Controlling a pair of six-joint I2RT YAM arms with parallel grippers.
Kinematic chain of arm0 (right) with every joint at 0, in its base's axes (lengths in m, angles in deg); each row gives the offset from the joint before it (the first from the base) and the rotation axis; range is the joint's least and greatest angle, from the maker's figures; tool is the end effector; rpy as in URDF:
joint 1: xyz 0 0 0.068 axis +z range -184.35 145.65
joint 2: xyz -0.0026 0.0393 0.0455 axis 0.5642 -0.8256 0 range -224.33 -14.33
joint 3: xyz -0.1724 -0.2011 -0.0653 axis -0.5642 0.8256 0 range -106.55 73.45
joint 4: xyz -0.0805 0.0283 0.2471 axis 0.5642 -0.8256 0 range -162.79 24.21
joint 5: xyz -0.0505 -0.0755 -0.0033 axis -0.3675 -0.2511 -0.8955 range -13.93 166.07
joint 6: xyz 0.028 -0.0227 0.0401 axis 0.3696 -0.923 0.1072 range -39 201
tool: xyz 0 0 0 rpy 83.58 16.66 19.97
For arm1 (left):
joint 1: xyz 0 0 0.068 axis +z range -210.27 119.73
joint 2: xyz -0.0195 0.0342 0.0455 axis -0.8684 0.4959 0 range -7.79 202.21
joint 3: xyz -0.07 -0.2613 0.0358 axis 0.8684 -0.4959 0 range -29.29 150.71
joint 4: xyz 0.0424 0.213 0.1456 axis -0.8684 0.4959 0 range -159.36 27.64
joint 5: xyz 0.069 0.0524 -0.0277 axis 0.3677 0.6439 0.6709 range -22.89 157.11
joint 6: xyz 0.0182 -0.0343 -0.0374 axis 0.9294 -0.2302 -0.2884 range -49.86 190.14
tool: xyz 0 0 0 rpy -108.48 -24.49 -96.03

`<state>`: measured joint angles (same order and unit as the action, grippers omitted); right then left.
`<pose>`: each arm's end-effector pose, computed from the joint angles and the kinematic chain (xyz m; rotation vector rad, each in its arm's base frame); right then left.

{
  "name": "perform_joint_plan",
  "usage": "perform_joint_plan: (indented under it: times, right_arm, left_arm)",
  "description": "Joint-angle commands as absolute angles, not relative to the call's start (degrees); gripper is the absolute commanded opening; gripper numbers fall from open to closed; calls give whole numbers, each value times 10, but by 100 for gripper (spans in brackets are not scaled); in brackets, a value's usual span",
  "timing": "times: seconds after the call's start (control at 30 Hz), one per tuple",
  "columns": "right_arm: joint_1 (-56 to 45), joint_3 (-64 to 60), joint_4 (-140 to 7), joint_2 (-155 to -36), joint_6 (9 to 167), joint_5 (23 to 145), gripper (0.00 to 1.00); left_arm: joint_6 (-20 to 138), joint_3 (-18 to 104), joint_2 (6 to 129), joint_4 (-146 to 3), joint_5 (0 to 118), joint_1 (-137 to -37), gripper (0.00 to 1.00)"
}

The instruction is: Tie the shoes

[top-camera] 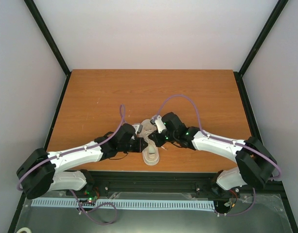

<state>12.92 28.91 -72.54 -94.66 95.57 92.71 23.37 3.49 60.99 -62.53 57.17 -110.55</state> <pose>0.1886 0.2194 0.2061 -0.8363 2.2940 0.8560 0.1473 -0.1870 0.1900 0.1746 2.5420 -0.9793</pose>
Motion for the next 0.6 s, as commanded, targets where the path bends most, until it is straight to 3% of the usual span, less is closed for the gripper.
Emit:
perform_joint_plan:
  times: [0.0, 0.23, 0.43, 0.57]
  right_arm:
    - [135, 277, -714, -962, 947, 934, 3]
    - [135, 291, -721, -962, 944, 925, 3]
    - [136, 298, -722, -966, 943, 922, 3]
    - [136, 301, -722, -968, 946, 917, 3]
  left_arm:
    - [242, 59, 612, -646, 552, -1109, 5]
    - [254, 72, 554, -567, 601, -1105, 50]
    - [252, 78, 530, -549, 581, -1050, 59]
    - [253, 75, 561, -572, 556, -1022, 50]
